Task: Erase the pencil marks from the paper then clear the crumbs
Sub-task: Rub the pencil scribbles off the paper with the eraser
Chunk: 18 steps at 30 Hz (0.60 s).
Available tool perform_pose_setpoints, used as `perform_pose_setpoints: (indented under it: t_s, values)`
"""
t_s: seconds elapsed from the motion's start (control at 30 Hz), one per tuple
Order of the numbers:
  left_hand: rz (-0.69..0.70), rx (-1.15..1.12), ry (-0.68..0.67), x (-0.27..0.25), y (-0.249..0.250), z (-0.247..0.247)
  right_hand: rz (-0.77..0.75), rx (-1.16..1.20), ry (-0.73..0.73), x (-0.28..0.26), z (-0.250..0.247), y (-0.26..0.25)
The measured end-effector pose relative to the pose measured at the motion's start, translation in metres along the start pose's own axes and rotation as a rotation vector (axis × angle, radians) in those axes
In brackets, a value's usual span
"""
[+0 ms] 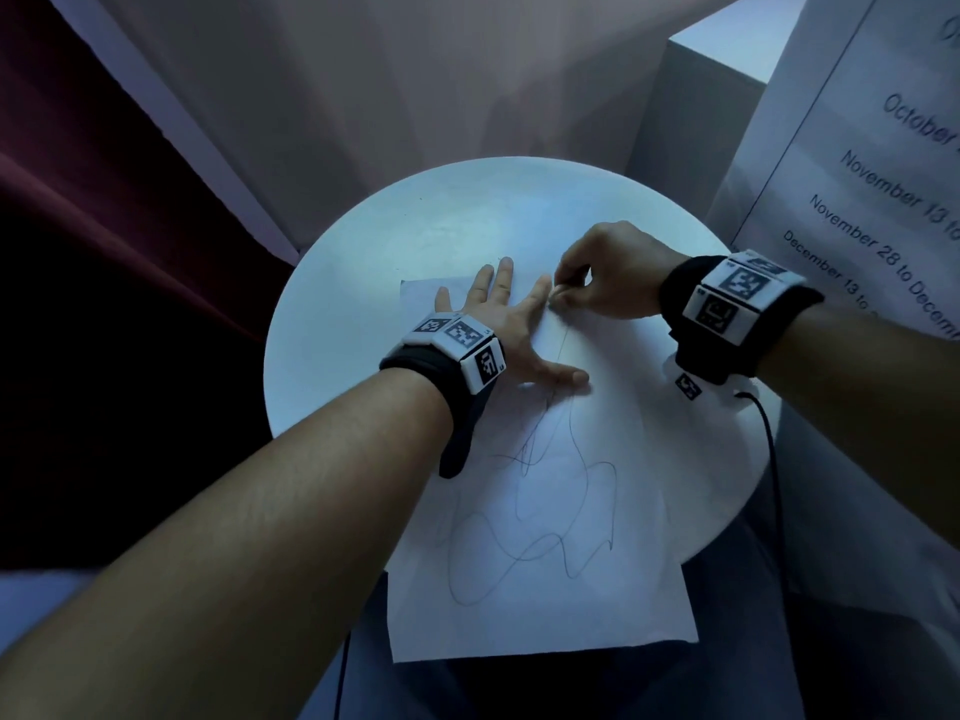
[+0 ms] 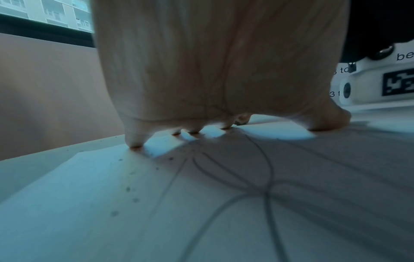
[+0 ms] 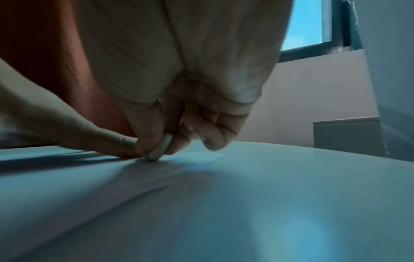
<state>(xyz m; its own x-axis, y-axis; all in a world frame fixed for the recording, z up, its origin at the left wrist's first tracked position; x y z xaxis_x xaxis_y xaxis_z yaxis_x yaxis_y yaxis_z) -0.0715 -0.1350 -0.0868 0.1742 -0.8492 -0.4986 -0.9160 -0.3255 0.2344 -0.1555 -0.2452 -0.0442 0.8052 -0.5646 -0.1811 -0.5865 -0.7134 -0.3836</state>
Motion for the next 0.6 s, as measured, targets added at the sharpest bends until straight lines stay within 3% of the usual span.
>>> perform_pose_setpoints:
  t_s: [0.1, 0.3, 0.47, 0.6]
  values:
    - [-0.001, 0.006, -0.017, -0.001, 0.001, -0.001, -0.021, -0.019, -0.127, -0.006, 0.004, -0.002]
    - [0.0, 0.005, -0.011, -0.001, 0.001, -0.001, 0.055, 0.035, -0.002, 0.005, -0.004, 0.005]
    - [0.005, 0.007, -0.021, -0.002, 0.001, -0.001, -0.044, -0.045, -0.194, -0.014, 0.007, -0.004]
    - [-0.006, 0.007, -0.023, -0.002, 0.001, -0.001, 0.045, 0.013, -0.015, -0.001, -0.006, 0.009]
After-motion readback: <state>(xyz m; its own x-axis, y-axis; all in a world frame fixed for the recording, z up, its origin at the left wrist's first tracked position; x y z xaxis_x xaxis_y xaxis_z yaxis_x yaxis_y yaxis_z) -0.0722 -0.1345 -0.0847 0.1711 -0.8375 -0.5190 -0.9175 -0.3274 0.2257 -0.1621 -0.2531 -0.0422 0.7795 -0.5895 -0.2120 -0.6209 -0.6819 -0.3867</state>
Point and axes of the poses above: each hand's wrist, its own x-axis towards the middle knuckle, its own z-axis out of the palm, y = z × x, the point moved 5 cm from there along x, towards the middle knuckle, and after that the axes turned 4 degrees about z, right-handed, at the moved point
